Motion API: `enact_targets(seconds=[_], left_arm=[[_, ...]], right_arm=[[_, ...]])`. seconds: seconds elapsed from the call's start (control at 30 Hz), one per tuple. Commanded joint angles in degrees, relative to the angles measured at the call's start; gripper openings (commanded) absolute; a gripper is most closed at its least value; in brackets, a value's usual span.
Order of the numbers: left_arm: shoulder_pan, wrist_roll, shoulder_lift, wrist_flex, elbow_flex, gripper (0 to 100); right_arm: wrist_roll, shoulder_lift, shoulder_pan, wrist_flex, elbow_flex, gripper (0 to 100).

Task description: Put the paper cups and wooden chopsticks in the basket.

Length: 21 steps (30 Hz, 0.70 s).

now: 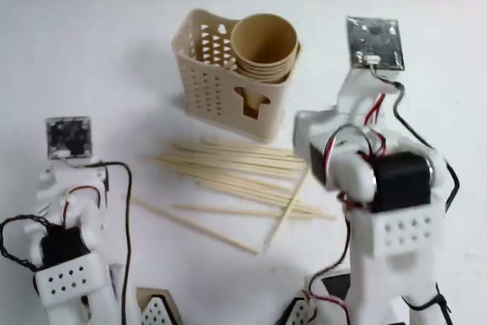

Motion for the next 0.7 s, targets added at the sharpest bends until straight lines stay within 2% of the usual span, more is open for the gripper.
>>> enact_targets(seconds=[0.0,0.17,0.4,0.57,0.67], left_arm=[[6.02,-5.89,-1.54,9.93,-14.59,12],[13.85,-10.9,1.89,20.57,-27.43,12],[28.97,-20.13,21.58,32.0,-41.32,13],[37.58,-24.7,31.96,33.58,-45.36,22],[43.3,-26.11,36.18,32.18,-45.45,23]], right_arm=[[0.79,-0.92,6.99,-5.32,9.76,2.8],[0.35,-0.92,13.41,-18.07,24.44,2.7],[0.26,-0.92,23.16,-37.32,38.59,2.7],[0.18,-0.92,27.82,-41.8,40.7,2.7],[0.18,-0.84,30.2,-42.77,40.79,2.8]])
